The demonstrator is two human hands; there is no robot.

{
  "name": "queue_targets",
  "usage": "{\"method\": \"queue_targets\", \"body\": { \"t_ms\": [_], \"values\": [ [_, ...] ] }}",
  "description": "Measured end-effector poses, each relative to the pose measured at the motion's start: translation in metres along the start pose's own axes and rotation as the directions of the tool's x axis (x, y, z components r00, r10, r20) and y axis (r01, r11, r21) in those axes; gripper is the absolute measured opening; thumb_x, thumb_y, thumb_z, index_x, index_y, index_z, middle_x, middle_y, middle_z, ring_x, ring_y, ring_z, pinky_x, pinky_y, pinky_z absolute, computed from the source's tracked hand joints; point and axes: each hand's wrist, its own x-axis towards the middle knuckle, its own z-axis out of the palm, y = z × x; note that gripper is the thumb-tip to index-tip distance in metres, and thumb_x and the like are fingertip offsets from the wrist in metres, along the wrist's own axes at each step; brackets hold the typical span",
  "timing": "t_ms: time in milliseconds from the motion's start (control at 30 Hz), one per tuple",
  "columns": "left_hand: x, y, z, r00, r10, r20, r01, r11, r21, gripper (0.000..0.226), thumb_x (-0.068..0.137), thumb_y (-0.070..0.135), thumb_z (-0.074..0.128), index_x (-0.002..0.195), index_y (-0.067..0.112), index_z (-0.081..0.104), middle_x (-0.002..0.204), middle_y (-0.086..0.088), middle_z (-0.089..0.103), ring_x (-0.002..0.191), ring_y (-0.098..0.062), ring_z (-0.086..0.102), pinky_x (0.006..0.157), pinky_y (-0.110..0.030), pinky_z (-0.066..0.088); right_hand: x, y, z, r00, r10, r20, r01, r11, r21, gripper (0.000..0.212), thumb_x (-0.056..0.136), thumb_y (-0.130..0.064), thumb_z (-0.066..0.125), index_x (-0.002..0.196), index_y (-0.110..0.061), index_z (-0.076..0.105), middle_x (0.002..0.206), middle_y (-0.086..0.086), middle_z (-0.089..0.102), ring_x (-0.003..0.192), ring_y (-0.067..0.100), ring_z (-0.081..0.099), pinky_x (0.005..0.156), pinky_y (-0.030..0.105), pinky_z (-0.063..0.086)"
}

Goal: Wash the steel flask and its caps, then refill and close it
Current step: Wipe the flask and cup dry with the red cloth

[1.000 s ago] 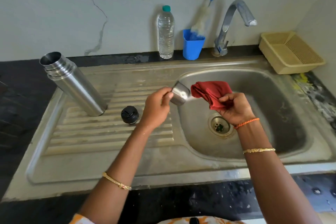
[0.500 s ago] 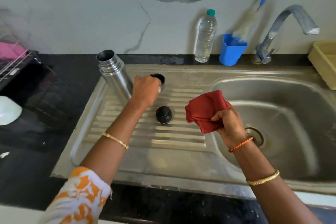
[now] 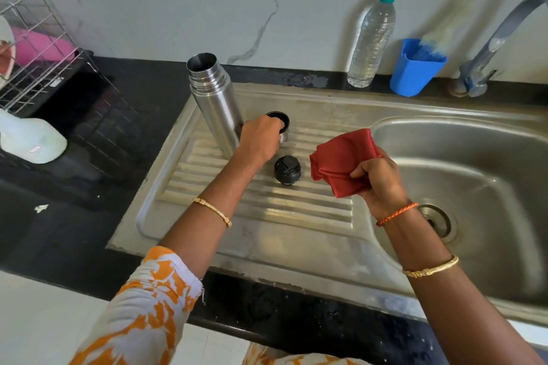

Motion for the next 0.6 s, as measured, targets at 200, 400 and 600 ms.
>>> {"method": "queue_targets", "body": {
  "t_ms": [200, 400, 600],
  "values": [
    [-0.051, 0.024, -0.017, 0.998, -0.002, -0.068, -0.021, 0.942, -0.336, 0.042, 0.091, 0.032, 0.066, 0.130, 0.018, 0.060, 0.124, -0.004, 0.065, 0.113, -0.022, 0.060, 0.096, -0.041, 0.049, -0.008, -0.005, -0.014, 1.000, -0.019, 0.000, 0.019, 0.999, -0.032, 0.053, 0.067, 0.014, 0.038, 0.111, -0.010, 0.057, 0.096, 0.011, 0.053, 0.090, 0.028, 0.051, 0.068, 0.036, 0.048],
    [-0.081, 0.037, 0.036, 0.926, -0.370, -0.073, 0.301, 0.842, -0.448, 0.097, 0.071, 0.048, 0.081, 0.145, 0.015, 0.029, 0.130, -0.008, 0.056, 0.118, -0.030, 0.054, 0.089, -0.049, 0.050, -0.027, -0.006, -0.033, 0.998, -0.047, 0.029, 0.048, 0.998, -0.028, 0.031, 0.080, 0.003, 0.053, 0.106, -0.013, 0.060, 0.091, 0.010, 0.057, 0.086, 0.025, 0.056, 0.068, 0.038, 0.051],
    [-0.087, 0.046, 0.075, 0.844, -0.528, -0.096, 0.289, 0.598, -0.748, 0.056, 0.065, 0.036, 0.086, 0.110, 0.016, 0.058, 0.105, -0.001, 0.069, 0.103, -0.027, 0.062, 0.088, -0.048, 0.048, -0.038, 0.007, -0.066, 0.999, -0.005, -0.043, 0.006, 1.000, 0.029, 0.031, 0.081, -0.002, 0.061, 0.109, -0.015, 0.061, 0.096, 0.010, 0.063, 0.090, 0.024, 0.061, 0.078, 0.044, 0.054]
  ]
}}
